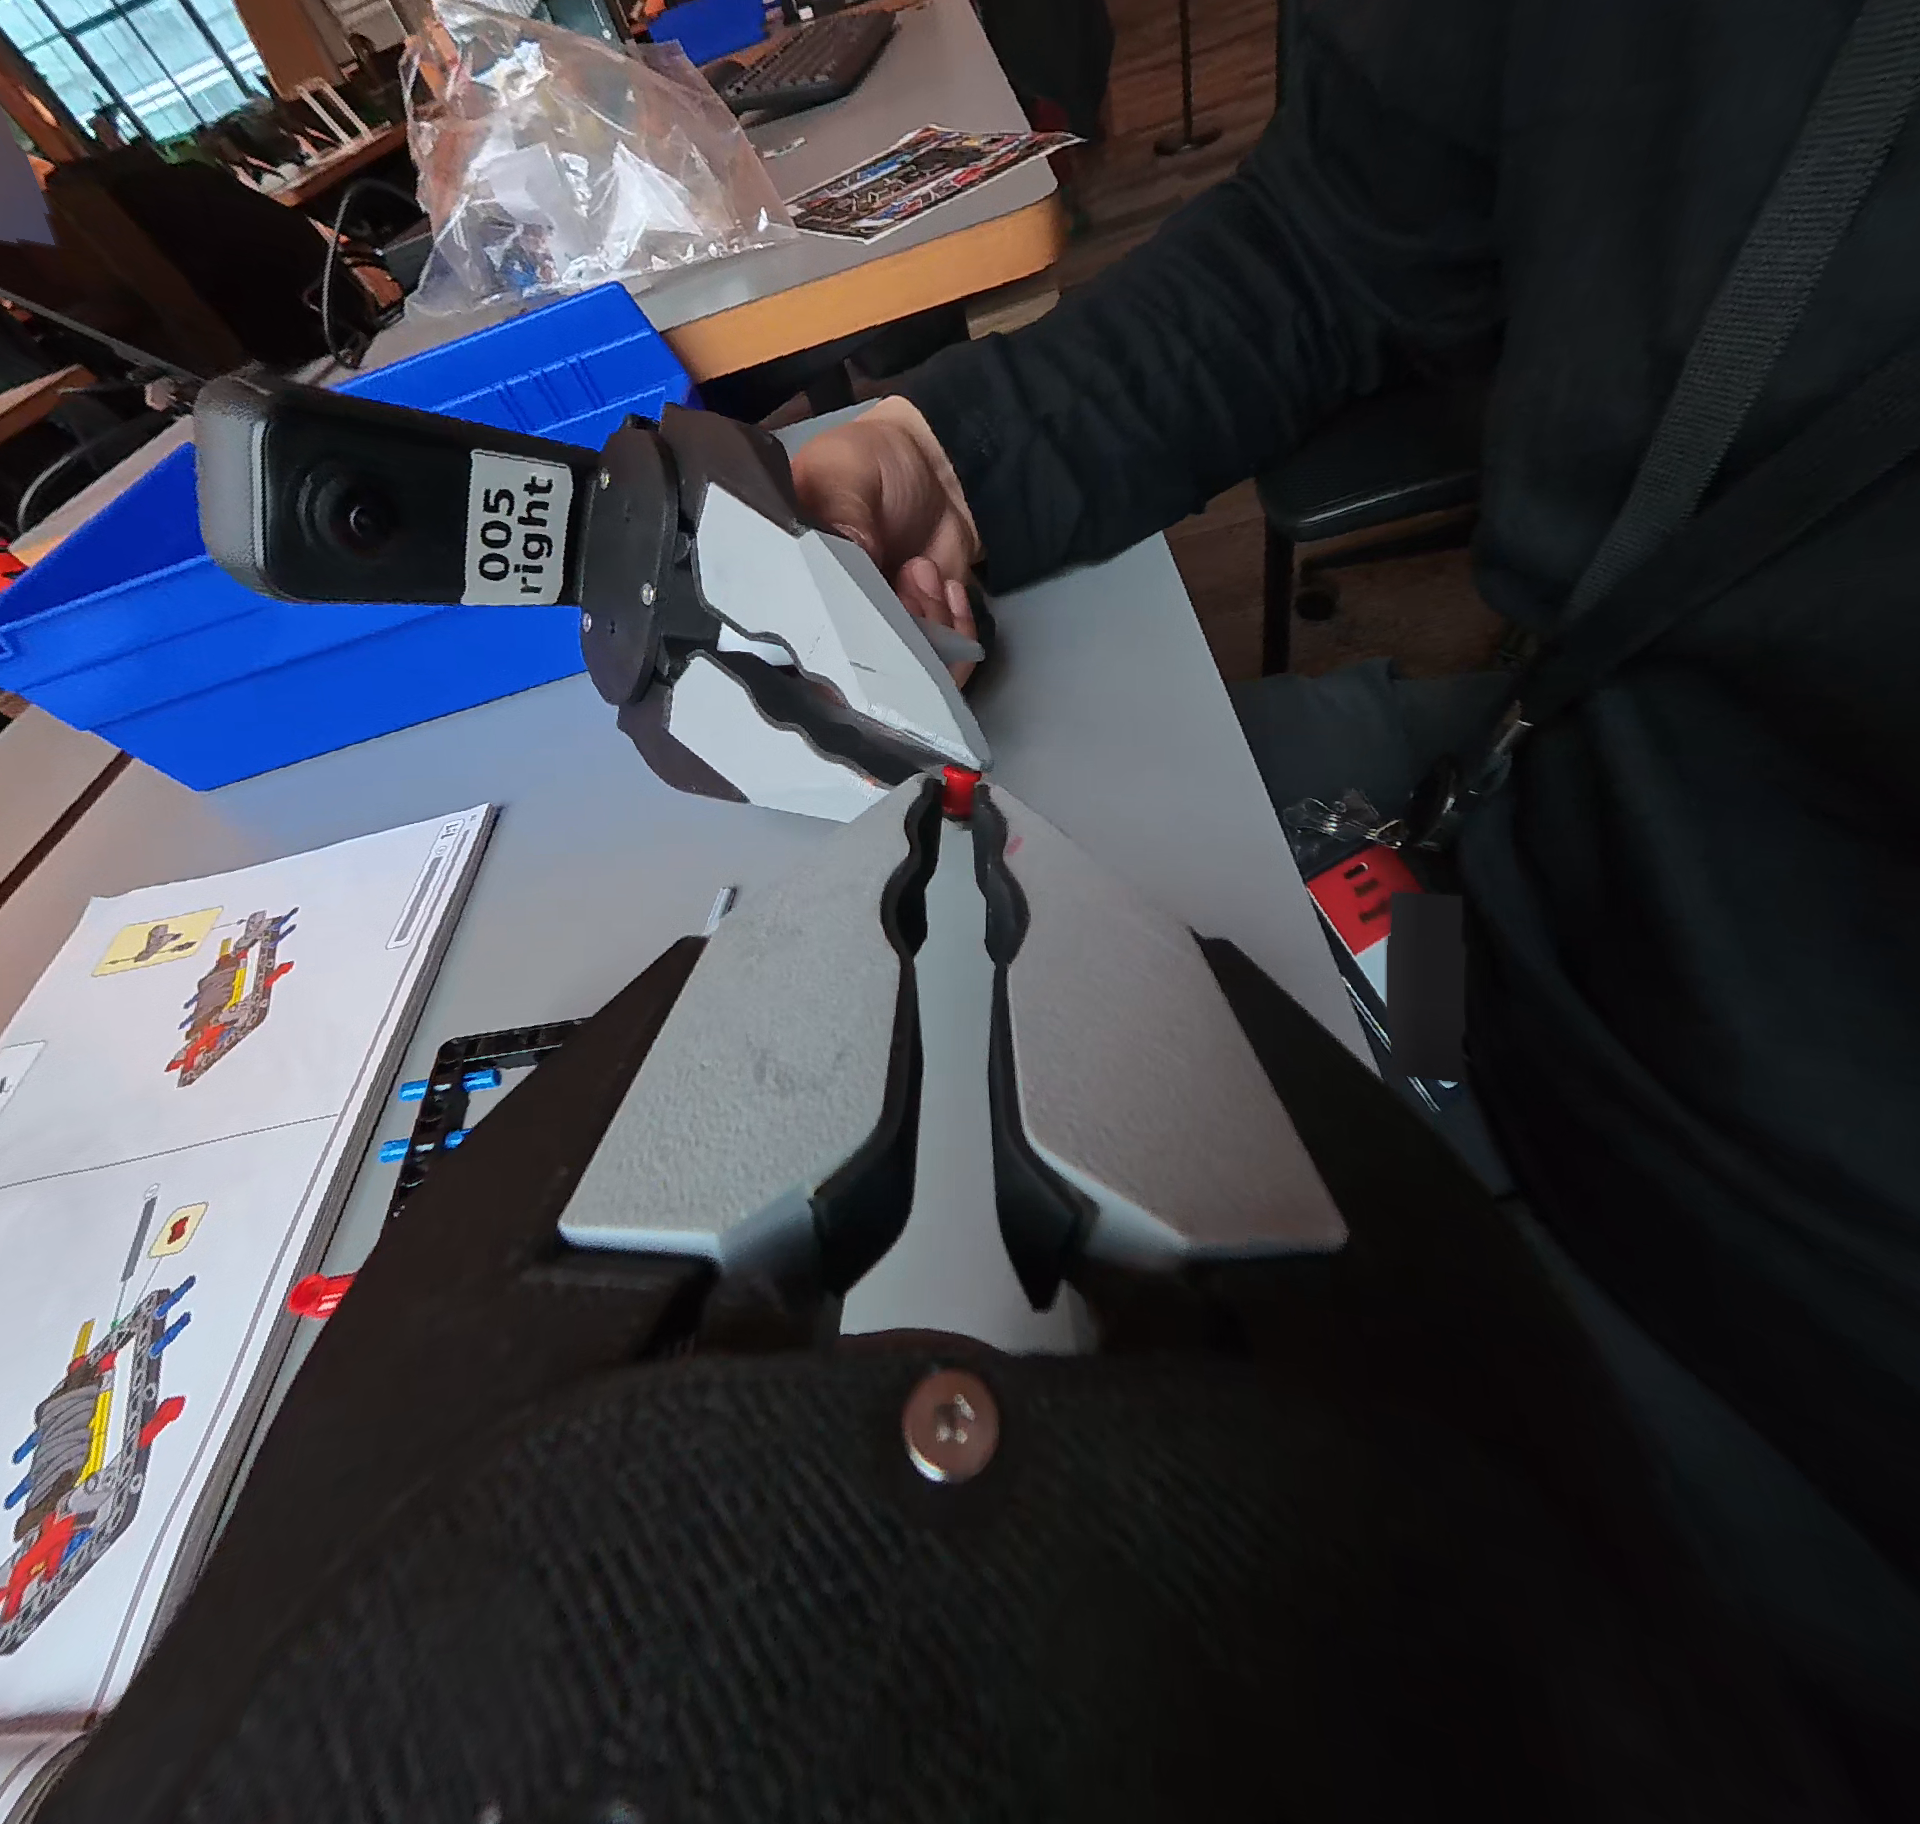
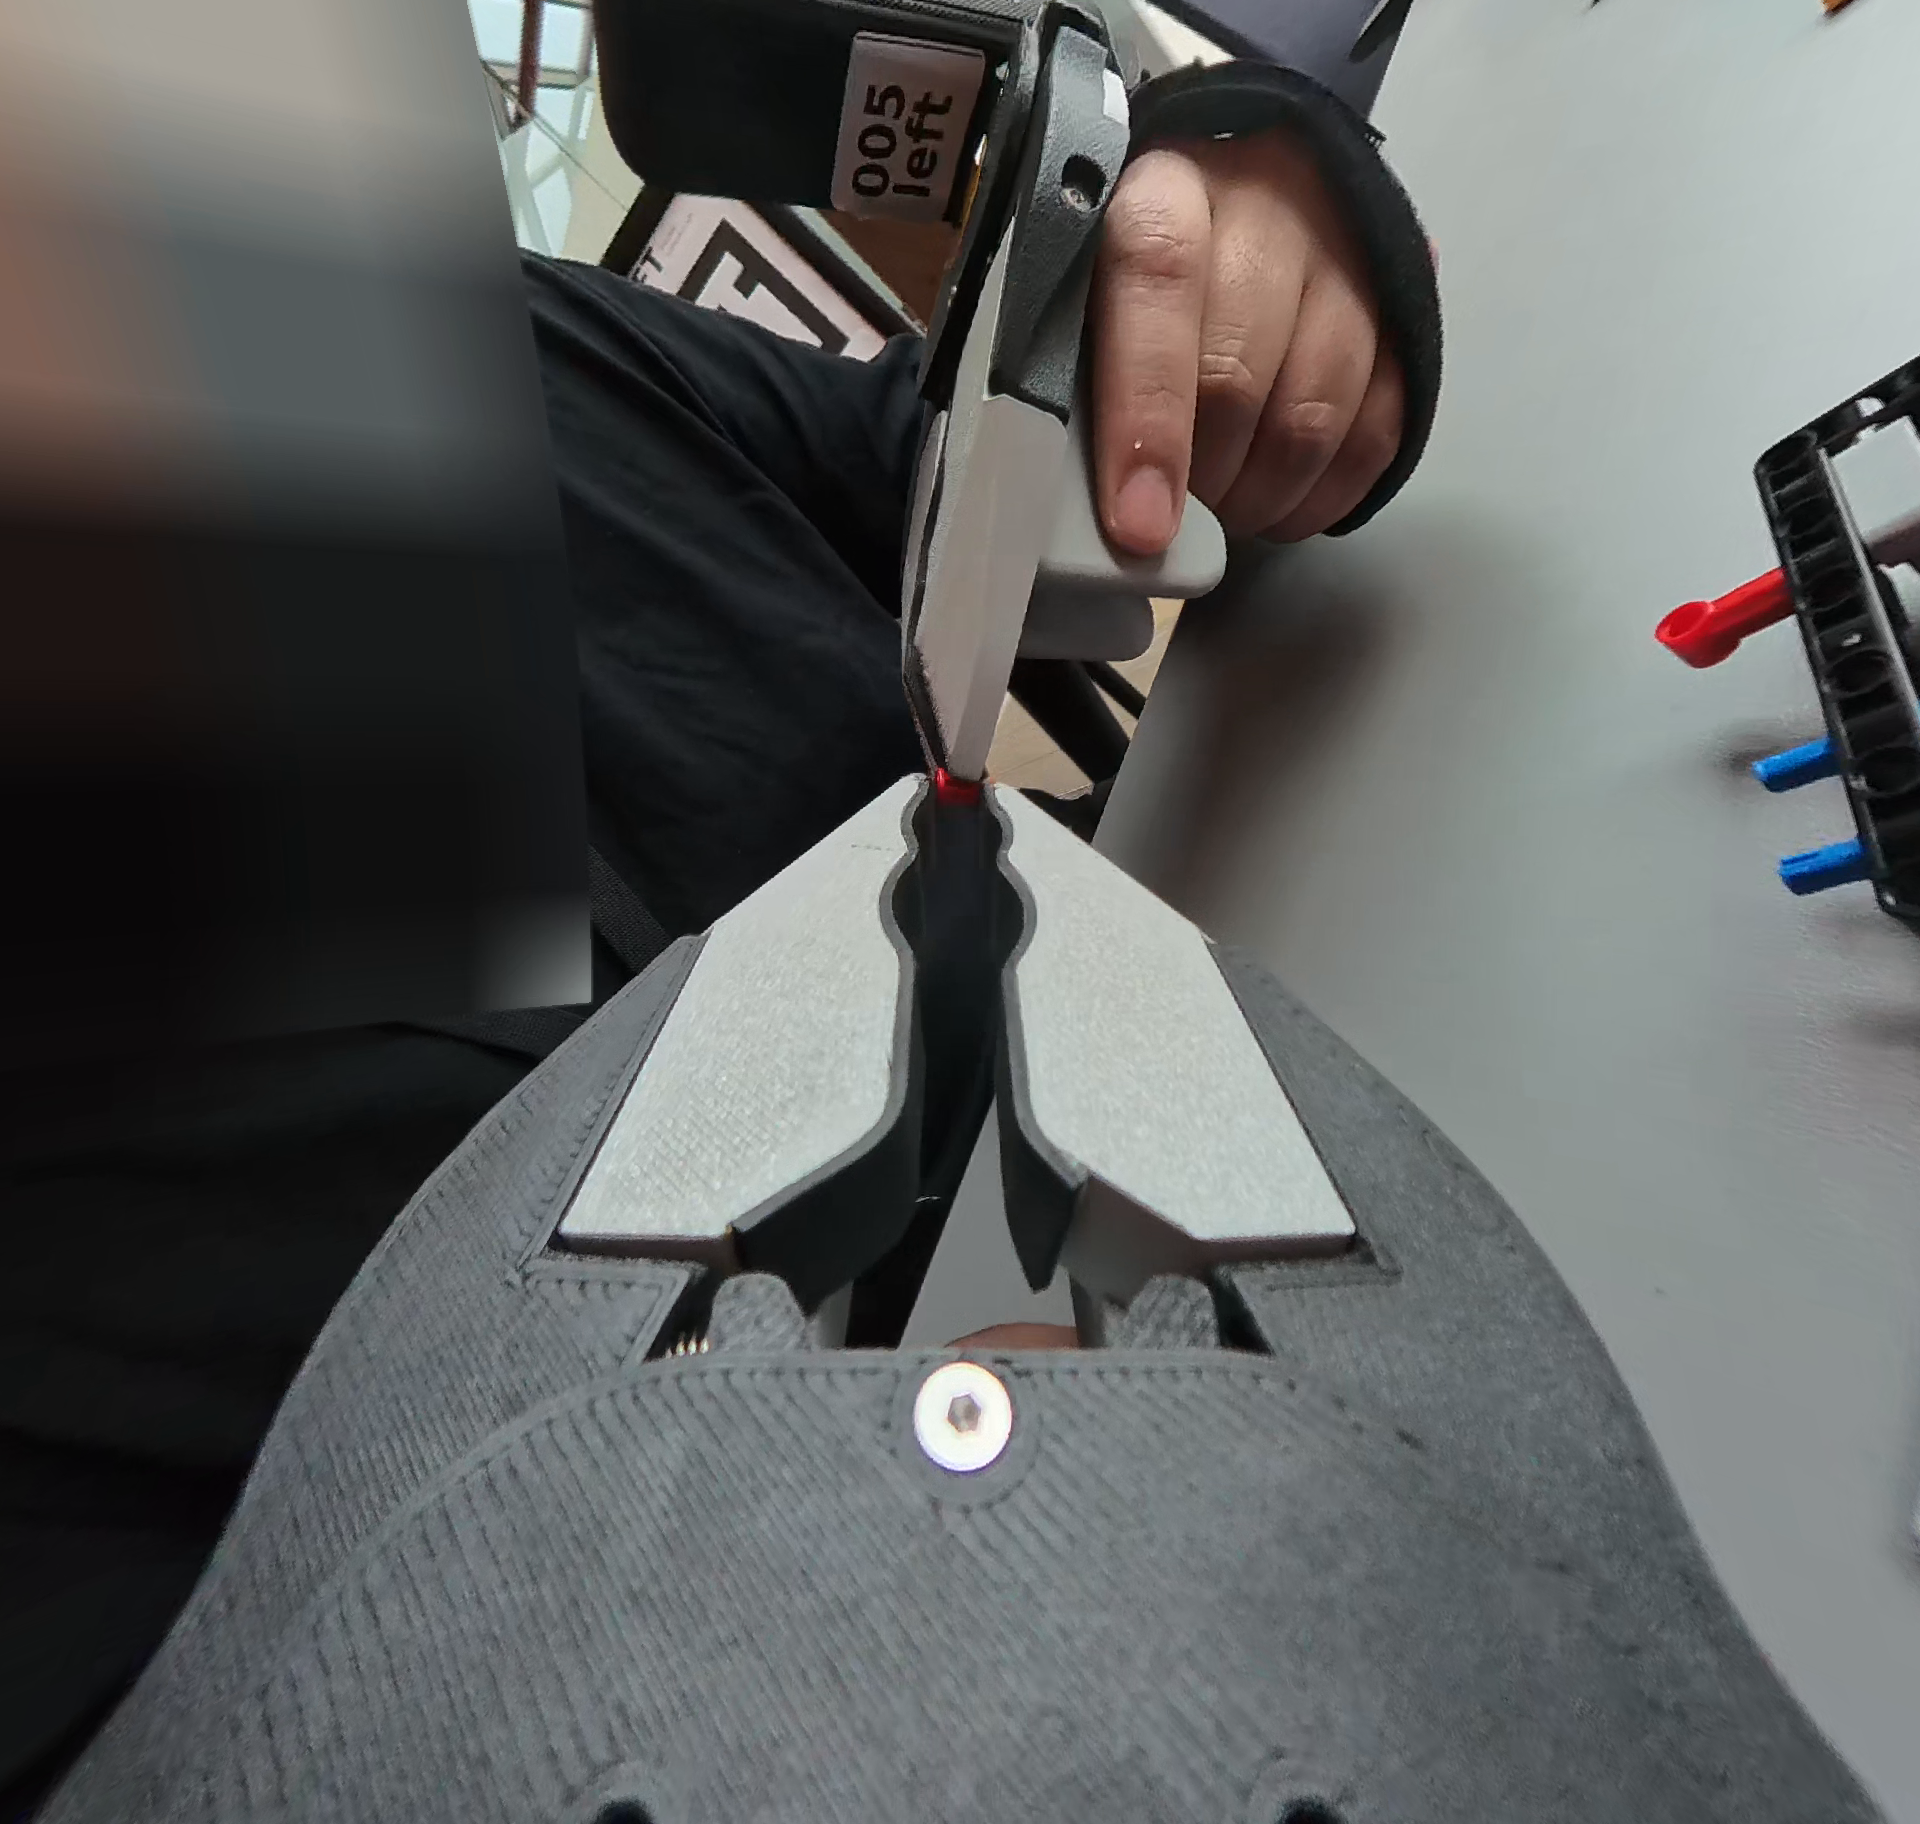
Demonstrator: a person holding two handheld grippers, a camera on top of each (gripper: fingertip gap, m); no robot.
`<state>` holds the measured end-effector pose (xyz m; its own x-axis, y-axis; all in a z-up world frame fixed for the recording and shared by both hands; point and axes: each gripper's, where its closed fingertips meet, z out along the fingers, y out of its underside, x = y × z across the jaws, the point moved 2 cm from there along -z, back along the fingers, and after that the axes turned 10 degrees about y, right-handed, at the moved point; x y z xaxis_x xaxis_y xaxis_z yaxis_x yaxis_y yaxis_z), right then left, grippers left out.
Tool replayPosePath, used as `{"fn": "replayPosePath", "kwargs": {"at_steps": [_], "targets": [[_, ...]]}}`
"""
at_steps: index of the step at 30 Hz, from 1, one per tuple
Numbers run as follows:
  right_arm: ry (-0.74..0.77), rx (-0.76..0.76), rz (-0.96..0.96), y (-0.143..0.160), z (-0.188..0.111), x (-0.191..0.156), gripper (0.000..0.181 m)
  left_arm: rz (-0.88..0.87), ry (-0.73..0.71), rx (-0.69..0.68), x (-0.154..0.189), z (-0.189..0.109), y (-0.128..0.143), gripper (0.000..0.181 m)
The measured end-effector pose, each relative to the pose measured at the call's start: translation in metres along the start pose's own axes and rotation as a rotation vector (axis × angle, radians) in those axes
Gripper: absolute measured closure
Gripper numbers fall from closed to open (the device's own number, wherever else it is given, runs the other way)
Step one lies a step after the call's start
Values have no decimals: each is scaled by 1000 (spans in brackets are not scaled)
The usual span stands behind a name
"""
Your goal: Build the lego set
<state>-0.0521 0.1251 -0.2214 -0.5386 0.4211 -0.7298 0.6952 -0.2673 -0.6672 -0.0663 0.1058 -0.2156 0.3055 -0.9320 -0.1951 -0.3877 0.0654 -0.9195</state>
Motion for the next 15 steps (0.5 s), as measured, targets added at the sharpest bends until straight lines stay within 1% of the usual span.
{"fn": "replayPosePath", "kwargs": {"at_steps": [4,7,10,15], "targets": [[-37,-5,32,1,2,-2,176,-4,16,13,3,2,-1,177],[-43,-17,48,3,3,-1,177,18,9,-5,4,5,1,177],[-41,15,70,-1,0,1,176,25,-33,0,-1,3,2,177],[-55,51,98,-6,-1,3,176,8,-52,15,-6,0,0,177]]}}
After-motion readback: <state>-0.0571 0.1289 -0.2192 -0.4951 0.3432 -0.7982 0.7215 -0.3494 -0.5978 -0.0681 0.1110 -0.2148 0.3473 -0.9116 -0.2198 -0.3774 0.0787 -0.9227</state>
